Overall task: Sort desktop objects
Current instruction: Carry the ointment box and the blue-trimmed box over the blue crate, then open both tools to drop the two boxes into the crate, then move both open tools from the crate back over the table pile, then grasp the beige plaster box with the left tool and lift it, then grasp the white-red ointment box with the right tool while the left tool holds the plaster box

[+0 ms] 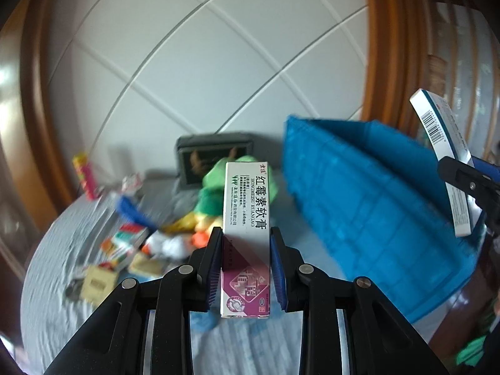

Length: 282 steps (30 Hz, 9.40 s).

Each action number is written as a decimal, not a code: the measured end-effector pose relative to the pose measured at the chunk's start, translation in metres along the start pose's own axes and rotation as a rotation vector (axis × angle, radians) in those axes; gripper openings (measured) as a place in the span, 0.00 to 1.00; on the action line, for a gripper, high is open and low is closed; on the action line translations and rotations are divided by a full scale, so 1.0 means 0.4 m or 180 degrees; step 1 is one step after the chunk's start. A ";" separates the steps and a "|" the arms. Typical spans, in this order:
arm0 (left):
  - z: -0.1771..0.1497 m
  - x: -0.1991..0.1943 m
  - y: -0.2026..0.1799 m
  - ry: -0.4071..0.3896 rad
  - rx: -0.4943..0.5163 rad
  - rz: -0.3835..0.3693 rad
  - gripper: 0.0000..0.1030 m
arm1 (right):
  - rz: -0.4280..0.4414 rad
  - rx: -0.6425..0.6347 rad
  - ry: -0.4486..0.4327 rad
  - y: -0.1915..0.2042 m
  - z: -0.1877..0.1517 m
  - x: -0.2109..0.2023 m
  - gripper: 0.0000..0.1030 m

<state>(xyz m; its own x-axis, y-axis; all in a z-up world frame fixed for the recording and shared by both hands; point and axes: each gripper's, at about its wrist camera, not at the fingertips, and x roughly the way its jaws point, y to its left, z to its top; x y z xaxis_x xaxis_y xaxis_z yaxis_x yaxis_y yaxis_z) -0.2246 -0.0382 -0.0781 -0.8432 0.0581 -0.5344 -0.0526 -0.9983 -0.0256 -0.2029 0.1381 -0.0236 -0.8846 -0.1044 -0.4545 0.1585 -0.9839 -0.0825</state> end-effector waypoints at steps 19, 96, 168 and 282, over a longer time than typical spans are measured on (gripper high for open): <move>0.168 0.185 -0.788 0.0351 0.0331 -0.0472 0.27 | -0.0039 0.0814 0.0470 -0.835 -0.102 0.144 0.70; -0.293 -0.012 0.390 0.0763 -0.1033 0.1035 0.98 | 0.0923 0.0008 0.0732 0.231 -0.141 0.245 1.00; -0.330 0.384 1.181 0.1210 -0.0977 0.0287 0.56 | 0.2479 -0.0009 0.2004 1.255 -0.365 0.779 0.30; -0.412 0.401 0.840 0.1500 -0.0344 0.0173 0.10 | 0.0758 0.0231 0.2348 0.746 -0.474 0.844 0.37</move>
<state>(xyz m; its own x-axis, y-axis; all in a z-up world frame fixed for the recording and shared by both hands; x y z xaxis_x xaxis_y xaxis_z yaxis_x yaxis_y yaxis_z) -0.2895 -0.3653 -0.3117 -0.5079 0.0215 -0.8612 0.0616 -0.9962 -0.0612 -0.3711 -0.1634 -0.3699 -0.3058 -0.2155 -0.9274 0.2560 -0.9568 0.1380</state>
